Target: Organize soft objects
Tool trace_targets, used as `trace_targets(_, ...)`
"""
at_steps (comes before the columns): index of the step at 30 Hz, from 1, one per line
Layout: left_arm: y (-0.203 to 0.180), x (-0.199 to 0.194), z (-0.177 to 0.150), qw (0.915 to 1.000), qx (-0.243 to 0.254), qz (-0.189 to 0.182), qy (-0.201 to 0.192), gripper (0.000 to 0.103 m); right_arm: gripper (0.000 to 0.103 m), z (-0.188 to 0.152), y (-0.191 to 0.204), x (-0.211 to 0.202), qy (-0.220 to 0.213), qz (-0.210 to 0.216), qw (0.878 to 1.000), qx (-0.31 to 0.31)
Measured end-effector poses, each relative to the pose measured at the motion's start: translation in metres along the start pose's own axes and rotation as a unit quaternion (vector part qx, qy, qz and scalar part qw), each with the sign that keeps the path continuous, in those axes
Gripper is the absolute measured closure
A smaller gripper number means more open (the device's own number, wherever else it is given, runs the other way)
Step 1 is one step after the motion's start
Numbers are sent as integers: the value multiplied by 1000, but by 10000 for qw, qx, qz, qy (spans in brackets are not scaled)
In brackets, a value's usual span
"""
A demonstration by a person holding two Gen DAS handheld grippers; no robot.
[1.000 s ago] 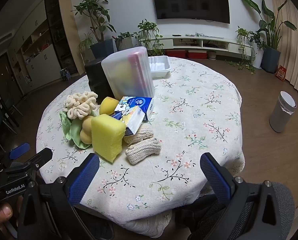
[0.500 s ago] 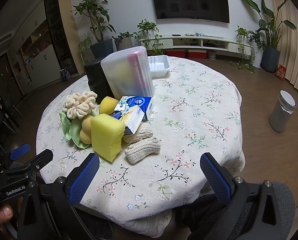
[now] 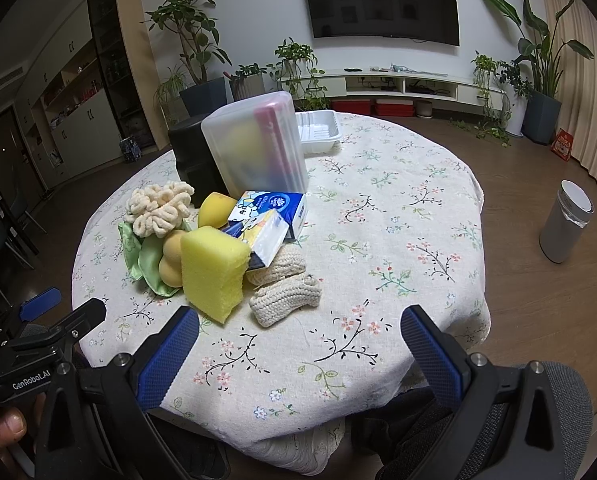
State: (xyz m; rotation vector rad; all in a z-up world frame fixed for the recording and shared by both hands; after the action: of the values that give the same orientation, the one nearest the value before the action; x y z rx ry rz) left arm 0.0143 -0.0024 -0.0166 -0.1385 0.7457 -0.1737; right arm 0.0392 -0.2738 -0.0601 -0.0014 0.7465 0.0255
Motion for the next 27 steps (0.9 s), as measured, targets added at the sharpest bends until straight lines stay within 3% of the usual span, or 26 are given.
trace_targets(27, 2, 2, -2, 10000, -26, -17, 22, 0, 0, 0, 0, 0, 12, 9, 10000, 5)
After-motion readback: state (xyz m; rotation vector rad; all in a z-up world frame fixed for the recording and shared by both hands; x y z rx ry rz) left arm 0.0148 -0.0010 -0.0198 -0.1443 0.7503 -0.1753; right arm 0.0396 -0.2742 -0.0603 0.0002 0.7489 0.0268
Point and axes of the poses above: each gripper's, at about its wrist camera, not at the fingertips, and x roughly the way its jaws point, y to its left, z to its top, the point moved 2 cm from there along x, roughly the way its jaws point, and after that the axes turned 11 degrees about -z, right-handed, at the moved point
